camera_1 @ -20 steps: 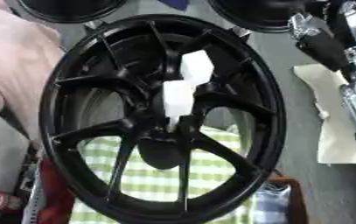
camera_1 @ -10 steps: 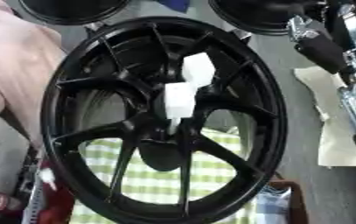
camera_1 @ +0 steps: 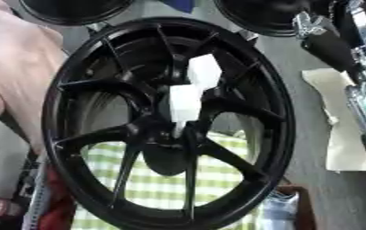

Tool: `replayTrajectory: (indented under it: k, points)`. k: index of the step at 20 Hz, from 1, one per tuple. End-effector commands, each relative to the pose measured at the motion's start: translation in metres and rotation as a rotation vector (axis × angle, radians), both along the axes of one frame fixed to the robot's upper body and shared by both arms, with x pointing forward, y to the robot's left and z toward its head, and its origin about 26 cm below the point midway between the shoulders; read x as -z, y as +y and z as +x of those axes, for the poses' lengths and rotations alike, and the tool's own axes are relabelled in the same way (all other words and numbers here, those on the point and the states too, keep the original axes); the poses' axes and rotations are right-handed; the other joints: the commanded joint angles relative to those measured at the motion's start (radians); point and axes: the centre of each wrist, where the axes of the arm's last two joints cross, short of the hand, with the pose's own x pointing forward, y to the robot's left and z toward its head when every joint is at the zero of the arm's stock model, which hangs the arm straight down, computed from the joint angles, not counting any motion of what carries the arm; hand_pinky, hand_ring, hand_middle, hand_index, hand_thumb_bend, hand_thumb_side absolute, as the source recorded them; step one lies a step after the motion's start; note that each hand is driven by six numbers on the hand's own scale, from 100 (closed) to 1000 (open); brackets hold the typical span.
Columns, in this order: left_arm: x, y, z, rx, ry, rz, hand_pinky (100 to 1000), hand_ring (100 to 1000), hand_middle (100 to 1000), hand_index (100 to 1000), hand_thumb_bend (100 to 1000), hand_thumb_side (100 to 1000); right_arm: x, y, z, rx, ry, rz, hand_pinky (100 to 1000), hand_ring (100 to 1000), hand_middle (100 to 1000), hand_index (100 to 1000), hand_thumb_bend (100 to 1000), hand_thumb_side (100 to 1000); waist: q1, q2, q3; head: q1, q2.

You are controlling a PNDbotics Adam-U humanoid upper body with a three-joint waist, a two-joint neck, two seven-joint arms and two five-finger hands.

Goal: Pull the pin out of the wheel hub.

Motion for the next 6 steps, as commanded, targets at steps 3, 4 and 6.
replayTrajectory:
  k: [3, 4, 6]
  points:
    - [-0.002, -0.043, -0.012, 0.033, -0.107, -0.238, 822, 689, 759, 867, 173, 797, -0.018, -0.001, -0.004, 0.001, -0.059, -0.016, 910, 783, 794, 786, 126, 451, 0.002, -0.021, -0.006, -0.005, -0.015]
    - [0.001, -0.049, -0.014, 0.038, -0.115, -0.264, 822, 688, 758, 867, 178, 798, -0.019, -0.001, -0.004, 0.001, -0.064, -0.015, 909, 783, 793, 786, 127, 450, 0.001, -0.02, -0.007, -0.005, -0.015]
    - [0.009, -0.057, -0.018, 0.037, -0.128, -0.317, 821, 684, 754, 867, 187, 800, -0.02, 0.0, -0.004, 0.002, -0.071, -0.012, 908, 783, 793, 786, 127, 450, 0.0, -0.02, -0.01, -0.002, -0.014]
